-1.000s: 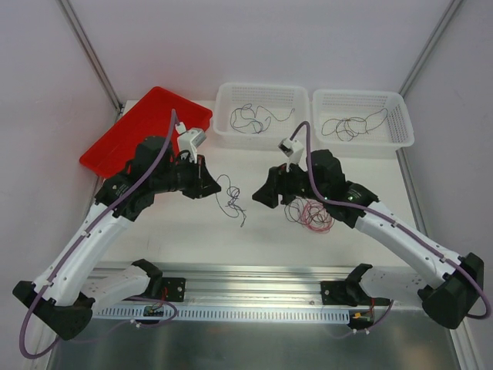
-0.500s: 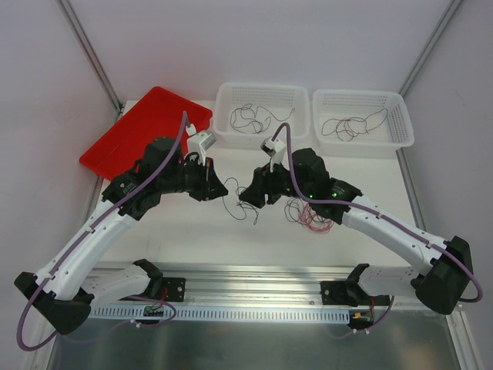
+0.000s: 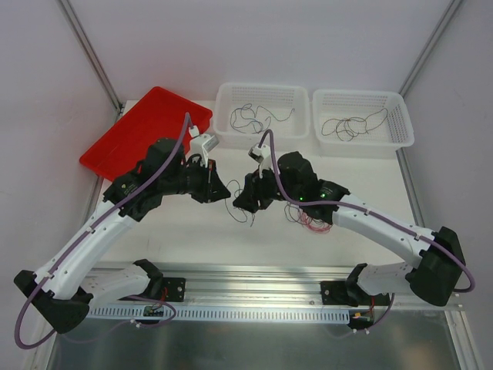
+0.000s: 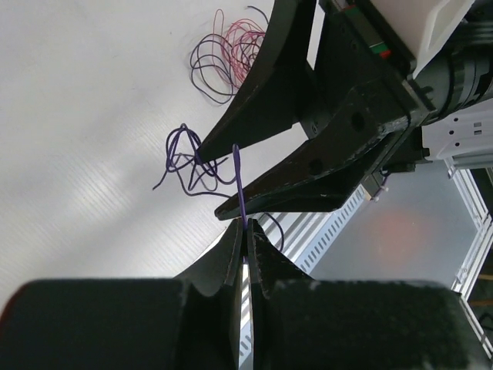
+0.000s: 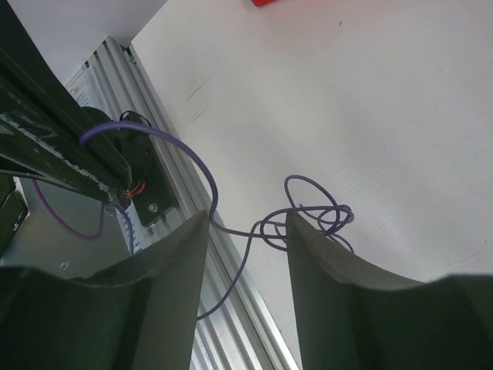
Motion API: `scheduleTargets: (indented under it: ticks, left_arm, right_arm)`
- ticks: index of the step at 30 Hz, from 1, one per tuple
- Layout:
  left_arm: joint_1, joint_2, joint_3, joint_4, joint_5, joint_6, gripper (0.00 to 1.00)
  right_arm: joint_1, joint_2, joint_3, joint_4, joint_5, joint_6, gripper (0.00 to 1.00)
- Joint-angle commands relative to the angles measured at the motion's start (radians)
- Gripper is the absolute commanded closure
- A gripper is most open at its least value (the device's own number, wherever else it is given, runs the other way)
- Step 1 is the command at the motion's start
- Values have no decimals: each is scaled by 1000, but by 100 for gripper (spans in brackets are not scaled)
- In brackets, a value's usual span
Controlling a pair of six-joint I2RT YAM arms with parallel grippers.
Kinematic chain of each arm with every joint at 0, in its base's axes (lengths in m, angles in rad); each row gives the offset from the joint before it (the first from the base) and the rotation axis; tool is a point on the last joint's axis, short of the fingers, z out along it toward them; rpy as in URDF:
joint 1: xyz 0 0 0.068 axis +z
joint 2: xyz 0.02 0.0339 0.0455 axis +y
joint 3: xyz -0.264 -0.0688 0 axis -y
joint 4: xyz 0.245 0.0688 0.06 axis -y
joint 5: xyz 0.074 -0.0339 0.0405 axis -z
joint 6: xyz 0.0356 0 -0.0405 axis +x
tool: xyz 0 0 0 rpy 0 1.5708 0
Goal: Untangle the cables
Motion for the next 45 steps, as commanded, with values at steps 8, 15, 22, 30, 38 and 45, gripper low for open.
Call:
scheduleTargets:
  ticks: [8,15,22,30,38,45]
  left_arm:
    - [-15,-22,13,38,-47,-9,100]
    - [-18,-63,-49,46,-221,-76,68]
    - [-38,-97,-124,109,-281,-176,22]
    - [-151,-77,-229,244,-364,-289,21]
    - [-228,25,-244,350,-472,-335,32]
    - [-244,101,-249,367,-536,-378,70]
  right_arm:
    - [12,6,45,48,65,-16,94]
    - [12,-39,74,-66,258,55,99]
    - [15,-25,143,-238,476,199,99]
    - [28,-20,160,-296,536,306,99]
    - [43,-14,163,-302,545,326,99]
    - [52,-32,153,-310,558,329,99]
